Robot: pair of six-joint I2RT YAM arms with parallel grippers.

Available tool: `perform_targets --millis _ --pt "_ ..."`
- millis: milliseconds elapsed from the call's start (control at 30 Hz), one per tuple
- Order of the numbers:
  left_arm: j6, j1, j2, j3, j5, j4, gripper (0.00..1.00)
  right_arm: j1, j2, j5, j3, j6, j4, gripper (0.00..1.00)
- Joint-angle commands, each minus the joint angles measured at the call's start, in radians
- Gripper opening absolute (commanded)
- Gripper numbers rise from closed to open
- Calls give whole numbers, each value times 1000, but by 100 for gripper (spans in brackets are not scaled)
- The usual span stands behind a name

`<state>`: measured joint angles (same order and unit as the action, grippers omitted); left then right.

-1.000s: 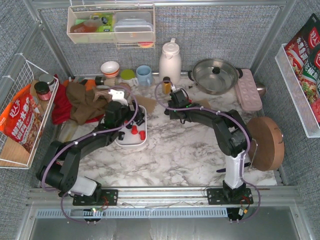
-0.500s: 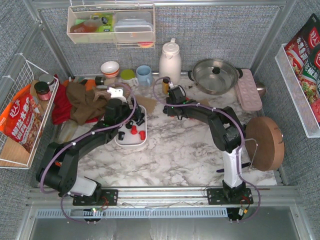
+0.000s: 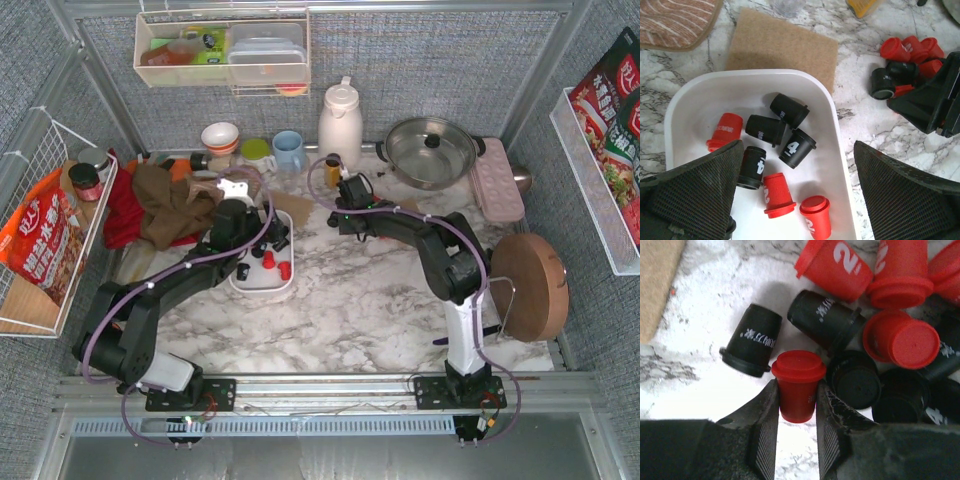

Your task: Mix the coffee capsules in the storage basket

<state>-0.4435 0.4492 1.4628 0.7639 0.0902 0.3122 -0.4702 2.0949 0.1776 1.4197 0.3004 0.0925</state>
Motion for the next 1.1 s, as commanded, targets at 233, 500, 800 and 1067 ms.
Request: perform_targets --millis 233,500,800,1067 --pt "148 27 -57 -151 -230 332 95 -1 -300 -111 -194 -23 26 26" --pt "382 167 -91 -256 -318 612 99 -32 -595 -271 -338 4 99 27" --pt "632 341 -29 -337 -359 932 99 -103 -821 -351 -416 104 81 27" --pt "782 442 8 -314 -357 959 99 -126 -908 -389 -485 164 61 27"
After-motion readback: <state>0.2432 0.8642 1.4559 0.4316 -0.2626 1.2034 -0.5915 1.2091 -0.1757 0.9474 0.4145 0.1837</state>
